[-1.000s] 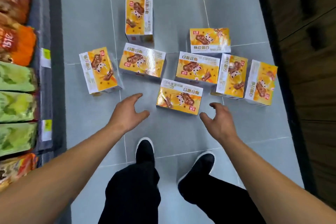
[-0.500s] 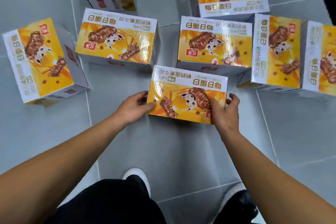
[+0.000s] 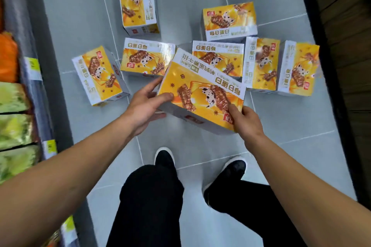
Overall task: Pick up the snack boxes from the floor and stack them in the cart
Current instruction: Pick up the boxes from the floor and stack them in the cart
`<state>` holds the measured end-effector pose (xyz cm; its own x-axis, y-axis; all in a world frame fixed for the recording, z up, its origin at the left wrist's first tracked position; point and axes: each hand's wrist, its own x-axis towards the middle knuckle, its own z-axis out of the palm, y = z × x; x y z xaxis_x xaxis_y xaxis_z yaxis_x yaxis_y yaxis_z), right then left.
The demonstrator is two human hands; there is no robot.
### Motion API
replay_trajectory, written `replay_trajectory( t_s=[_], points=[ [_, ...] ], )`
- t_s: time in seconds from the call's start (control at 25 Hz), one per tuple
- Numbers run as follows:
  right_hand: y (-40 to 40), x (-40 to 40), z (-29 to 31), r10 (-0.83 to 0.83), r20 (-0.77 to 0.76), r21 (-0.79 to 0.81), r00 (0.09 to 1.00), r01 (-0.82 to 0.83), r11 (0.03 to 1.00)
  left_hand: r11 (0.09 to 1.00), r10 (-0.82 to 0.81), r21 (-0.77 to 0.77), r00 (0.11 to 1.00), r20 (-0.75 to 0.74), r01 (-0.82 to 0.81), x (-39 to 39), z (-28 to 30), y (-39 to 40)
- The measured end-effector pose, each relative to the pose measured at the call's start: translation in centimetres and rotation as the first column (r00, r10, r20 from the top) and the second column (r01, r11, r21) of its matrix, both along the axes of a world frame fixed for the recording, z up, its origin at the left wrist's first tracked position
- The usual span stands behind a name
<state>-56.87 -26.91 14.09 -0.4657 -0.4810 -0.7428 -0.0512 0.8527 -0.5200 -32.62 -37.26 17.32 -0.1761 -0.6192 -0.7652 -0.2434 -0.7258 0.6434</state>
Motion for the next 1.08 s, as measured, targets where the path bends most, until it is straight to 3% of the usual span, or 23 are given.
replay_trajectory(
  t_s=[0.08,0.28,0.4,0.48,0.56,0.6,0.68,0.8,0.96,1.08],
  points=[
    [1.4,-0.7,8.6,0.134,-0.067,0.039,0.989,-0.132,0.991,0.996,-0.062,-0.067,0.997,0.047,0.065,-0.5,8.8,0.3],
    [1.5,-2.6,28.5,0.444,-0.28,-0.166,0.851,-0.498,0.851,0.887,-0.321,-0.247,0.905,0.279,0.39,-3.3,27.8,0.2],
    [0.1,-3.4,37.5,0.616,-0.386,-0.227,0.686,-0.718,0.658,0.748,-0.493,-0.301,0.799,0.345,0.592,-5.2,37.2,1.1],
    [-0.9,-3.4,41.6,0.723,-0.461,-0.175,0.515,-0.851,0.495,0.62,-0.565,-0.344,0.706,0.428,0.705,-6.5,41.5,2.2],
    [-1.1,-3.2,44.9,0.812,-0.45,-0.111,0.371,-0.926,0.361,0.521,-0.59,-0.377,0.642,0.49,0.766,-7.7,44.8,3.4],
    [-0.8,-3.1,46.2,0.842,-0.408,-0.107,0.353,-0.934,0.34,0.485,-0.598,-0.397,0.627,0.5,0.779,-8.2,46.0,4.0],
    [0.1,-2.8,48.0,0.855,-0.33,-0.14,0.4,-0.916,0.375,0.451,-0.607,-0.431,0.623,0.494,0.781,-8.8,47.5,4.9],
    [1.7,-2.8,49.3,0.781,-0.271,-0.226,0.563,-0.826,0.517,0.45,-0.639,-0.408,0.605,0.475,0.795,-8.2,48.0,5.0],
    [4.3,-3.4,49.5,0.553,-0.061,-0.346,0.831,-0.537,0.769,0.329,-0.744,-0.177,0.37,0.556,0.928,-4.3,47.1,3.1],
    [6.6,-2.9,50.1,0.377,0.126,-0.383,0.918,-0.306,0.872,0.254,-0.755,-0.088,0.254,0.604,0.963,-0.4,46.9,1.4]
  ],
)
